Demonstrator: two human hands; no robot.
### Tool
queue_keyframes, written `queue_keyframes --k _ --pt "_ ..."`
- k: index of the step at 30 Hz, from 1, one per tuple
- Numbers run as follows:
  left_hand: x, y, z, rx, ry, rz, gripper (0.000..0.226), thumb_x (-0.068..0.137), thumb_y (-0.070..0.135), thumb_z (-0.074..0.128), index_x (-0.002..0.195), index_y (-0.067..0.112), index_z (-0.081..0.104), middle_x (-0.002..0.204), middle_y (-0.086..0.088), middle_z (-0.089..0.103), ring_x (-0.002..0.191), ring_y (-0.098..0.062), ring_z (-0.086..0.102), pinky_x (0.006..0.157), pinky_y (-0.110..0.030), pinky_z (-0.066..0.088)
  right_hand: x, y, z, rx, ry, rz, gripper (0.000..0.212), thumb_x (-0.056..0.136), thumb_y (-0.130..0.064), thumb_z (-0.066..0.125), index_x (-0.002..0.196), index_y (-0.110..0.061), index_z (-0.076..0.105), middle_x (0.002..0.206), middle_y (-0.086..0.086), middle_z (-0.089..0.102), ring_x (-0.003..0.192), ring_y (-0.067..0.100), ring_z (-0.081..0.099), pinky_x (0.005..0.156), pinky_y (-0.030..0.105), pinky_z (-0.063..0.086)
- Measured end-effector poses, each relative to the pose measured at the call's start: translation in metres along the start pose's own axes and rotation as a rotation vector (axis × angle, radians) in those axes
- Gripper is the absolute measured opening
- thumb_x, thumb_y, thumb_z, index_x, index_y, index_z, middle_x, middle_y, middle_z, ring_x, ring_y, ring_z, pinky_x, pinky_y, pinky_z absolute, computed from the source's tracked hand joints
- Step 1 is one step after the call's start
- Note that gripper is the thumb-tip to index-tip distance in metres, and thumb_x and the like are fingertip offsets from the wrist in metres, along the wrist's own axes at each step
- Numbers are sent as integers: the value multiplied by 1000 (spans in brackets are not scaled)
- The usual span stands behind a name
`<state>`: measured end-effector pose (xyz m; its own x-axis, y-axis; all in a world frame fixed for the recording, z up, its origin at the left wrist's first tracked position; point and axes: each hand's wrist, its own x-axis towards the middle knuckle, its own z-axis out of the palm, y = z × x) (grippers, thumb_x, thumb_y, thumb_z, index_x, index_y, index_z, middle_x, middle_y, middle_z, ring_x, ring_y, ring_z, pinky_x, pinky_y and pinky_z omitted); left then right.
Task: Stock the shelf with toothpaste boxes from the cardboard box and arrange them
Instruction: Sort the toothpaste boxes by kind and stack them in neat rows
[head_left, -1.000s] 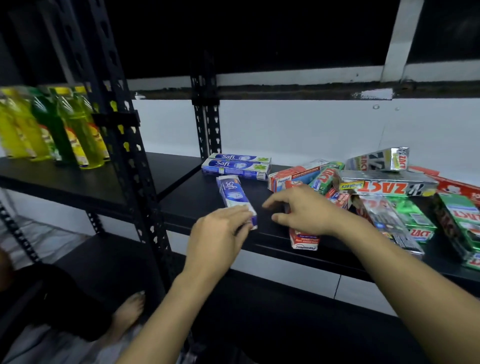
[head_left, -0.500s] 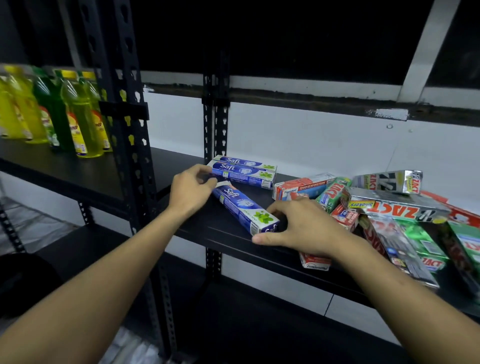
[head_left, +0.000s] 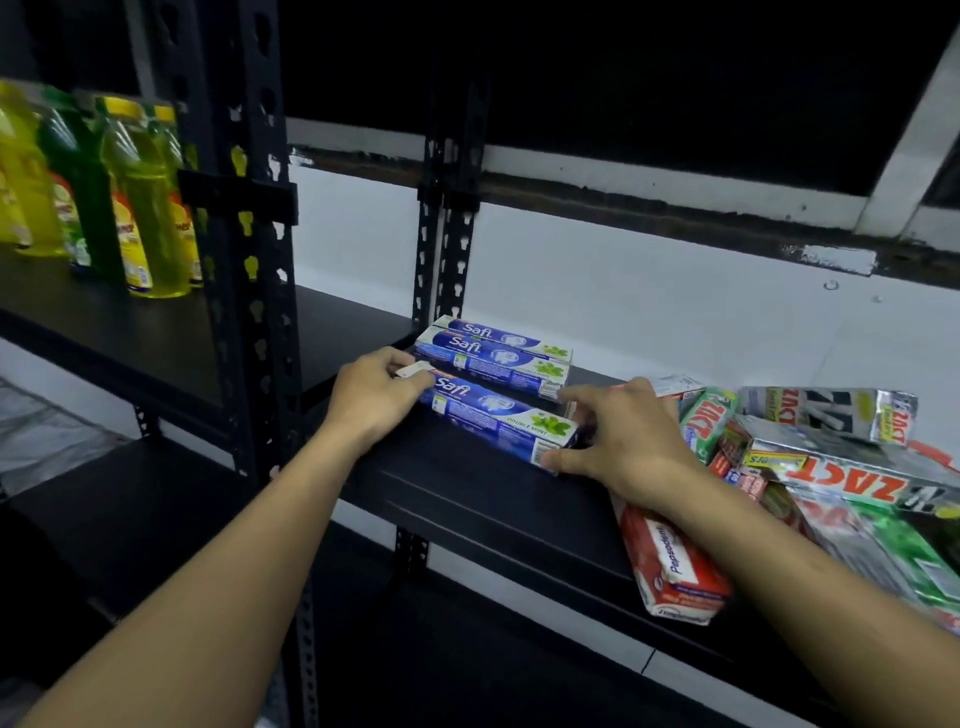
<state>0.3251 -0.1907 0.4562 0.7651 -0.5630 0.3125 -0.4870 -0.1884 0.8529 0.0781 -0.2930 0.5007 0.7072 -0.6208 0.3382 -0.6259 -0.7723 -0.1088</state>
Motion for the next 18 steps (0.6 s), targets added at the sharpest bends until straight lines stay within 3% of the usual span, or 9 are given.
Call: queue_keyframes --k 5,11,15,18 --pt "0 3 0 -43 42 -25 29 80 38 73 104 23 71 93 10 67 90 -11 63 76 -22 41 20 7 9 -6 82 -32 92 70 -68 71 148 -36 32 107 -19 66 114 18 43 83 37 24" --pt "3 1 3 -52 44 -26 43 76 35 76 116 21 68 105 8 69 92 -8 62 80 -20 43 32 15 15 -14 44 -18 92 77 -64 67 150 -31 23 131 -6 59 125 22 48 103 42 28" --pt "4 0 4 -31 46 -27 41 75 34 78 113 22 70 102 6 70 87 -7 62 74 -18 41 31 19 16 -71 30 63 88 72 -79 58 142 -31 30 128 -7 62 120 23 53 99 45 29" --pt "4 1 3 -26 51 -30 39 75 35 78 111 22 70 101 6 70 85 -8 62 73 -18 41 32 20 16 -159 77 77 74 70 -83 56 122 -31 42 114 -3 64 112 24 53 93 44 28"
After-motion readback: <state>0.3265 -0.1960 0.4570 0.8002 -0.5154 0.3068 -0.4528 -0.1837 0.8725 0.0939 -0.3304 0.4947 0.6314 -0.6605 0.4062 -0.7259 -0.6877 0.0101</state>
